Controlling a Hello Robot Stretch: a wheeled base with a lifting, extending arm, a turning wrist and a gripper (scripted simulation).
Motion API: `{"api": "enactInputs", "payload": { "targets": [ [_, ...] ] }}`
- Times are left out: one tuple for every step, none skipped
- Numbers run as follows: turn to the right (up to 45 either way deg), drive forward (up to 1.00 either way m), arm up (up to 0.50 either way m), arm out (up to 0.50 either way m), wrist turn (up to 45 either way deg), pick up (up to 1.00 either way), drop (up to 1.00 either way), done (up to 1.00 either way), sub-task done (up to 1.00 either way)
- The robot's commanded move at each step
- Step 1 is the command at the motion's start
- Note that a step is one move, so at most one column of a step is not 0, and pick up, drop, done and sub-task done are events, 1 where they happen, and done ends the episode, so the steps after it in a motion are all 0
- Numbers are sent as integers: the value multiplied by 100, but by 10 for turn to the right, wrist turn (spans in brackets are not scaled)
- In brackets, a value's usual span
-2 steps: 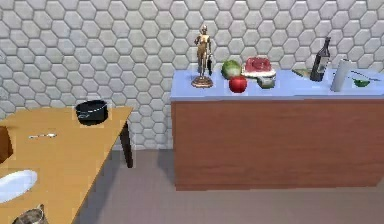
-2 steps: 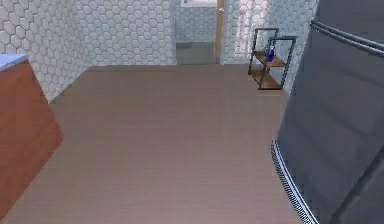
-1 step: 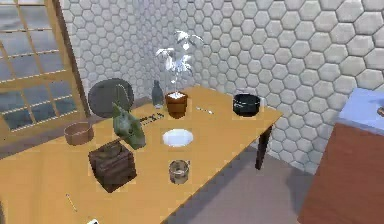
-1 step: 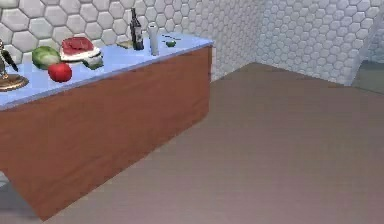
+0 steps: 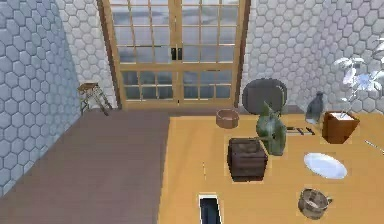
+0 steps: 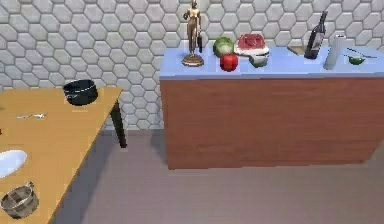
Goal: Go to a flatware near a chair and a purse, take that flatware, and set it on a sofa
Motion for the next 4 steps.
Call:
{"api": "enactInputs", "payload": {
  "targets": [
    [-450, 0, 0, 0, 0, 0, 0, 0, 0],
    [450, 0, 0, 0, 0, 0, 0, 0, 0],
    [450, 0, 0, 0, 0, 0, 0, 0, 0],
    [120, 0, 0, 0, 0, 0, 0, 0, 0]
  ]
}}
